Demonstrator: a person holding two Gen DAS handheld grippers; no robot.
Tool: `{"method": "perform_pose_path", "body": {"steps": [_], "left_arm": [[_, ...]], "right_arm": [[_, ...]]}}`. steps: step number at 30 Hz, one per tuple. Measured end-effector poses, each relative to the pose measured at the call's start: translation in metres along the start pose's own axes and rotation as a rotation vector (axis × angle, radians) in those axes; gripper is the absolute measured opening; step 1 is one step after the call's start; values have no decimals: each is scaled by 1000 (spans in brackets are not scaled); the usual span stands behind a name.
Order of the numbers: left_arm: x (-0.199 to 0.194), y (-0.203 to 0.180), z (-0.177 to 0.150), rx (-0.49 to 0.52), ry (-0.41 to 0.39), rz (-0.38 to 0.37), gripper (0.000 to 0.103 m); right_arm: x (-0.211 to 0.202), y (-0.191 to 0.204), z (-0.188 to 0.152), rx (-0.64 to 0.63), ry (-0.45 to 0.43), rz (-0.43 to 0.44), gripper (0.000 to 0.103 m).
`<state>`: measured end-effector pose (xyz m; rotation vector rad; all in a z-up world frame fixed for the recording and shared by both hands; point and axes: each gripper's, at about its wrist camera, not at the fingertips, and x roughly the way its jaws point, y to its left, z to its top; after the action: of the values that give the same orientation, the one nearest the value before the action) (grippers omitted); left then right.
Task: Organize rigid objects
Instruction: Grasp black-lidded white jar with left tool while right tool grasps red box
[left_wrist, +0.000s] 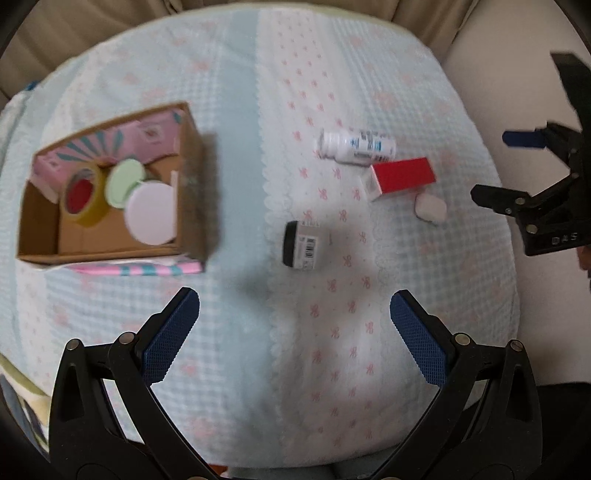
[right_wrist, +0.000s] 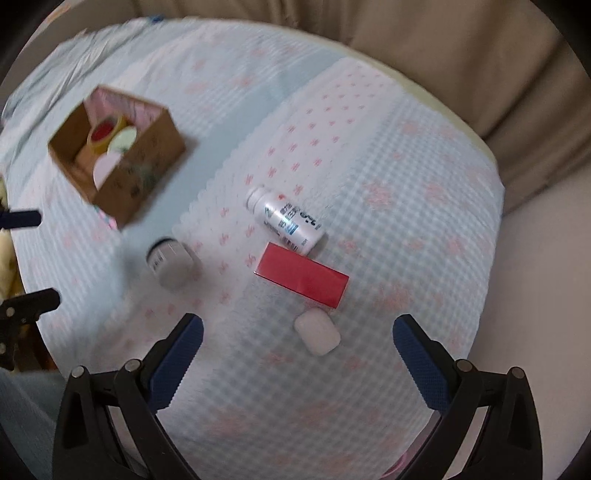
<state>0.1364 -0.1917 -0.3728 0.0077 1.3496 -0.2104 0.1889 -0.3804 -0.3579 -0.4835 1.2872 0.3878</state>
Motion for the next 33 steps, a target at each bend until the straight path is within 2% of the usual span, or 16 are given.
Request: {"method": "perform_pose_path", "body": {"steps": [8,14,18,20,22,23,24,25,26,28,33], "left_arm": [[71,-15,14,-23,89,4,103],[114,-14,24,-49,129,32,103],[137,-13,30,-56,155,50,103],[145,-14,32,-56,161,51,100],[150,-16,32,-51,170,53,92],[154,-17,33,-45,179,51,89],[157,-18,33,-41,184,50,81],[160,-20,33,-33,192,46,73],[162,-21,34,-27,200,46,68],[166,-22,34,-26,215,55,51],[166,-13,33,-60,211,33,49]], "right_arm": [[63,-11,23,-252,99,10,100],[120,-8,31,-455,236,55,98],[148,-4,33,-556,304,92,78],[155,-2,35,-583,316,110,74],[161,3,36,-612,326,122,69],[164,5,35,-623,335,125,62],[167,7,34,-636,348,128,53],[169,9,33,-650,352,120,51],[170,12,32,-668,349,110,50],[170,16,29,-692,341,96,48],[165,19,22,-704,319,70,47]]}}
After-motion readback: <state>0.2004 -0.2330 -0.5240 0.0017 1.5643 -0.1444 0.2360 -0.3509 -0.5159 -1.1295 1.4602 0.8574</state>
